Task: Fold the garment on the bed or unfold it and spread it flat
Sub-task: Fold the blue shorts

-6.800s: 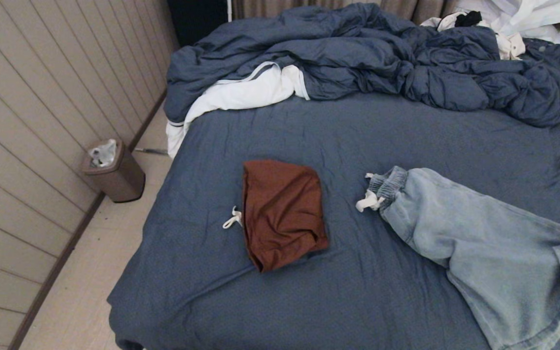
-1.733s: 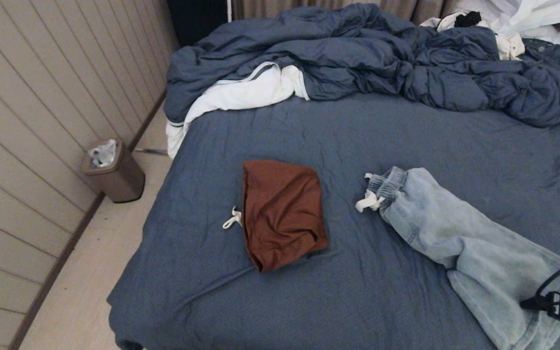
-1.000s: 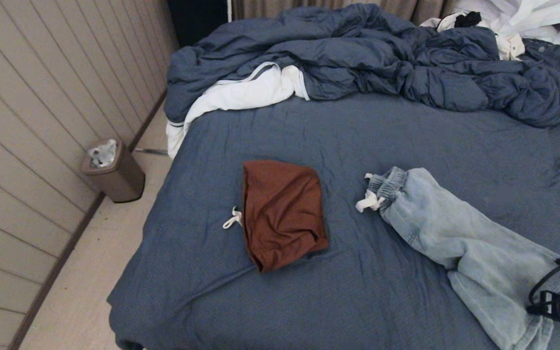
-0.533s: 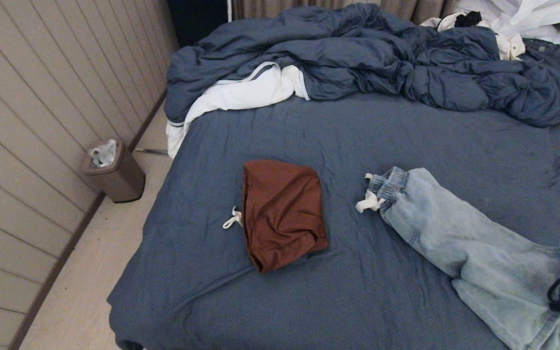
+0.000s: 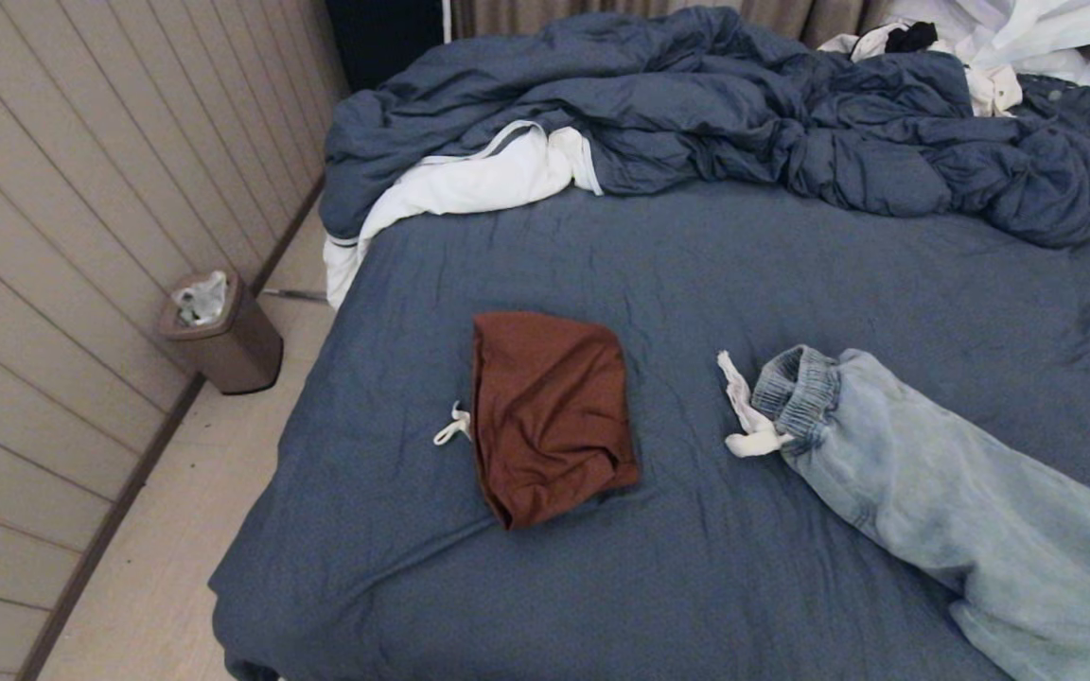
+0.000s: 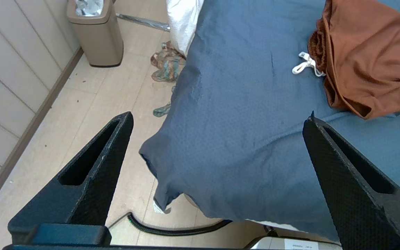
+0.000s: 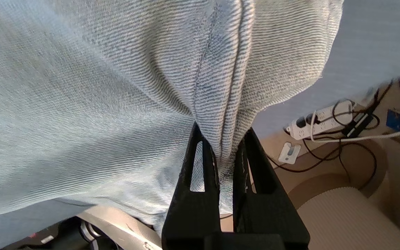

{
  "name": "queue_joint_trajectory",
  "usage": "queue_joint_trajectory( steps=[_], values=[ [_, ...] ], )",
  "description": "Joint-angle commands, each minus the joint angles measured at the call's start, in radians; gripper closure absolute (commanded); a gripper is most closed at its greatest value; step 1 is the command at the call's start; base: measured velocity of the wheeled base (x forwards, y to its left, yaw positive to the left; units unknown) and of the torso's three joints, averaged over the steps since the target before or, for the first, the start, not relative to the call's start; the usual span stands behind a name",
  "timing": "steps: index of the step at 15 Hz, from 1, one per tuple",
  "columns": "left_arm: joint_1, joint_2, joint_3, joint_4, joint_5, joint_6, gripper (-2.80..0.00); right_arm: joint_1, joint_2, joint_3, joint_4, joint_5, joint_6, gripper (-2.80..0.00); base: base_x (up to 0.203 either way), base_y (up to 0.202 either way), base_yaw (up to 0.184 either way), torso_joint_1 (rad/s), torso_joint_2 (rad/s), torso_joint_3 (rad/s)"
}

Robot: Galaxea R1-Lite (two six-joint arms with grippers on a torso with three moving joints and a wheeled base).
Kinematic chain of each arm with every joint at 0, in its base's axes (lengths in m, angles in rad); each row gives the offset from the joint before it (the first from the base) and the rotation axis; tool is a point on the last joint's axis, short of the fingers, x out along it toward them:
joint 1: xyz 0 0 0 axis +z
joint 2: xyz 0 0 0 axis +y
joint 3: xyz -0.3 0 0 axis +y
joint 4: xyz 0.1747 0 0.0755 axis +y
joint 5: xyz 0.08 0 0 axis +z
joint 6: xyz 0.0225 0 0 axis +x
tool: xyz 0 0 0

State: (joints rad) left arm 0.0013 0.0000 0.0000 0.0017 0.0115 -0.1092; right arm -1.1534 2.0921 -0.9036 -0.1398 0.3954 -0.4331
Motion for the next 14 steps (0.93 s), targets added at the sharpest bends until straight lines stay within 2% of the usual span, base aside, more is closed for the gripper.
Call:
queue_joint_trajectory(
  steps=[1, 4, 6, 9, 12, 14],
  values=[
    [0.000, 0.002, 0.000, 0.000, 0.001, -0.001, -2.80, -0.061, -0.006, -0.060, 0.071, 0.041, -0.013, 0.00, 0.000, 0.000, 0.000, 0.000, 0.00, 0.000],
    [0.000, 0.002, 0.000, 0.000, 0.001, -0.001, -2.80, -0.073, -0.083, -0.165, 0.311, 0.126, -0.013, 0.00, 0.000, 0.000, 0.000, 0.000, 0.00, 0.000],
    [0.000, 0.002, 0.000, 0.000, 0.001, -0.001, -2.80, -0.028, -0.168, -0.205, 0.435, 0.167, -0.002, 0.00, 0.000, 0.000, 0.000, 0.000, 0.00, 0.000],
    [0.002, 0.002, 0.000, 0.000, 0.001, -0.001, -2.80, 0.194, -0.254, -0.240, 0.494, 0.182, 0.087, 0.00, 0.000, 0.000, 0.000, 0.000, 0.00, 0.000],
    [0.000, 0.002, 0.000, 0.000, 0.001, -0.001, -2.80, 0.455, -0.270, -0.323, 0.505, 0.174, 0.304, 0.00, 0.000, 0.000, 0.000, 0.000, 0.00, 0.000],
    [0.000, 0.002, 0.000, 0.000, 0.001, -0.001, -2.80, 0.616, -0.248, -0.409, 0.508, 0.142, 0.432, 0.00, 0.000, 0.000, 0.000, 0.000, 0.00, 0.000]
  ],
)
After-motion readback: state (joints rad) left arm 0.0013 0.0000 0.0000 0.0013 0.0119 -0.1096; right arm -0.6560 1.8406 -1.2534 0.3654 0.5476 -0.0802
